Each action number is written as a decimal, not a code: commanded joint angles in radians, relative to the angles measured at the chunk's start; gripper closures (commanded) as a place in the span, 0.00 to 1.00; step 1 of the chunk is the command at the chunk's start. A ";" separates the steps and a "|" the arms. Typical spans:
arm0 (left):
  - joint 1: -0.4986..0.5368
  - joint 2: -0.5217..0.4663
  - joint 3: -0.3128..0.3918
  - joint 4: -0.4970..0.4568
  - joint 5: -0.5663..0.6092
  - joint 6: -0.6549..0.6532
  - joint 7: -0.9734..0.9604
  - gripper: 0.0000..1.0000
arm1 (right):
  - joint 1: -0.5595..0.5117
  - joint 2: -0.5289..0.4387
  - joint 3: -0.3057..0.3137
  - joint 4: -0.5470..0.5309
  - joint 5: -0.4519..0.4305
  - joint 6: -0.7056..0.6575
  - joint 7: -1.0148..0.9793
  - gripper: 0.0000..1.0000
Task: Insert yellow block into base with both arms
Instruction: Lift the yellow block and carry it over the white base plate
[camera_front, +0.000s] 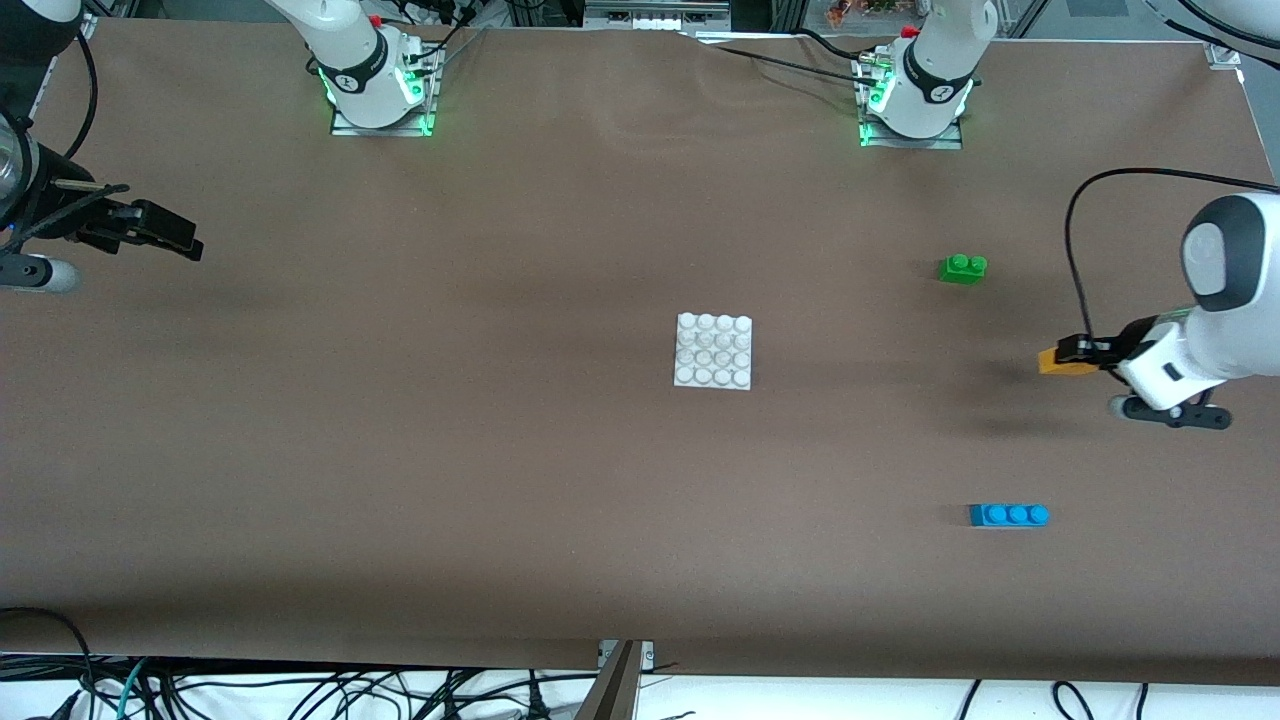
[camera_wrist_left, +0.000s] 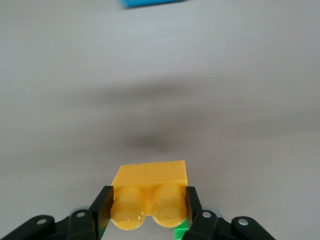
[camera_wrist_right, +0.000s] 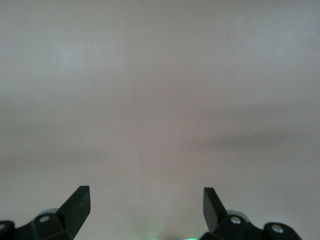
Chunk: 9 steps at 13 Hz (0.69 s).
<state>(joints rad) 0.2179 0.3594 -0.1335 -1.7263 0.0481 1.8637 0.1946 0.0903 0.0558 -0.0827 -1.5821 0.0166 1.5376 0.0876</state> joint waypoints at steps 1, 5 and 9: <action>-0.008 0.010 -0.121 0.019 -0.017 -0.021 -0.122 0.76 | -0.007 0.006 0.006 0.027 -0.003 -0.024 0.001 0.00; -0.067 0.038 -0.288 0.019 -0.014 0.000 -0.418 0.77 | -0.007 0.006 0.006 0.027 0.002 -0.024 0.003 0.00; -0.204 0.076 -0.313 0.019 -0.014 0.107 -0.581 0.78 | -0.007 0.006 0.008 0.027 0.002 -0.024 0.001 0.00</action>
<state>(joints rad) 0.0632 0.4079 -0.4483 -1.7261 0.0444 1.9394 -0.3314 0.0904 0.0558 -0.0823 -1.5811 0.0167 1.5376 0.0876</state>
